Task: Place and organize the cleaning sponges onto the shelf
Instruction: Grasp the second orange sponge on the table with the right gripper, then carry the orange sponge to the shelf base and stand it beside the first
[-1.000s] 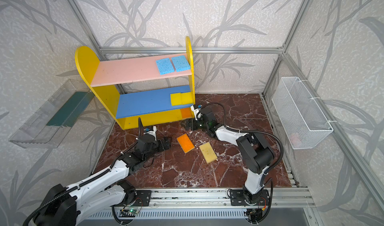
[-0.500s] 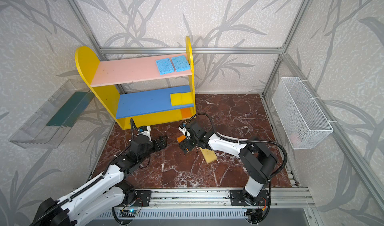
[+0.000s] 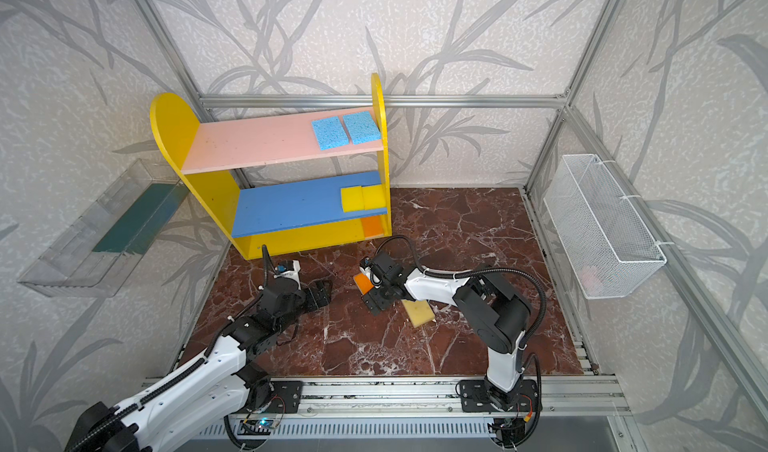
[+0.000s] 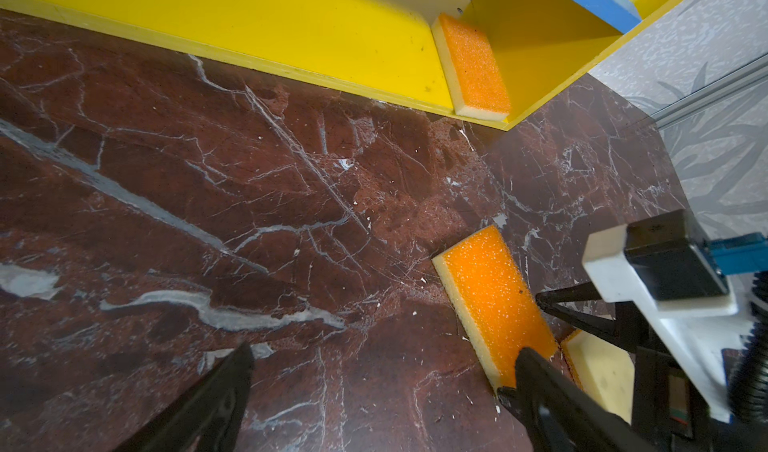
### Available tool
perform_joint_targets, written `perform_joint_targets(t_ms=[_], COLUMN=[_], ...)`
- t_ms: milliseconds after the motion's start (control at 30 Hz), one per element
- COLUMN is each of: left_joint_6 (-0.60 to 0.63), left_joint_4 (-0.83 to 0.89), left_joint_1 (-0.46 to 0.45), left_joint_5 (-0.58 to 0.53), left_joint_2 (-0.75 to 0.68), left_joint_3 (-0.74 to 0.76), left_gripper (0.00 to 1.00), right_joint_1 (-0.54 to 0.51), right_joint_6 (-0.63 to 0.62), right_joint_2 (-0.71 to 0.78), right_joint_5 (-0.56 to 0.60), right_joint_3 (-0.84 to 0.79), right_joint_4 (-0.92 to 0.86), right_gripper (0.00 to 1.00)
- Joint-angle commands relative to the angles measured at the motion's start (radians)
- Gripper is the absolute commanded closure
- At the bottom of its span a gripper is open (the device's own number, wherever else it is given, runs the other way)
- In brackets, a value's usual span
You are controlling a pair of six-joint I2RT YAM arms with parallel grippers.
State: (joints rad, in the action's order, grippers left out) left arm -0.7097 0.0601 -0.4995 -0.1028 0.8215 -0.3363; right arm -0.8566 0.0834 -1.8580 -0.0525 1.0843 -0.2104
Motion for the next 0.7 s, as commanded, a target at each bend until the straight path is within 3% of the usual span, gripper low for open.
perform_joint_targets(t_ms=[0, 133, 467, 667], left_joint_6=[0.0, -0.001, -0.007, -0.032], left_joint_4=[0.007, 0.007, 0.049, 0.061], left_joint_1=[0.006, 0.009, 0.021, 0.022], left_joint_5=[-0.011, -0.007, 0.021, 0.054], left_joint_2=[-0.003, -0.008, -0.097, -0.177], left_joint_3=[0.012, 0.02, 0.037, 0.084], left_gripper=[0.01, 0.01, 0.01, 0.01], right_joint_1=[-0.02, -0.029, -0.031, -0.031], right_joint_6=[0.016, 0.054, 0.16, 0.215], right_joint_2=[-0.029, -0.053, -0.059, -0.101], right_joint_5=[0.014, 0.048, 0.099, 0.164], right_joint_3=[0.042, 0.049, 0.06, 0.129], right_joint_4=[-0.018, -0.005, 0.098, 0.188], right_gripper=[0.01, 0.06, 0.35, 0.36])
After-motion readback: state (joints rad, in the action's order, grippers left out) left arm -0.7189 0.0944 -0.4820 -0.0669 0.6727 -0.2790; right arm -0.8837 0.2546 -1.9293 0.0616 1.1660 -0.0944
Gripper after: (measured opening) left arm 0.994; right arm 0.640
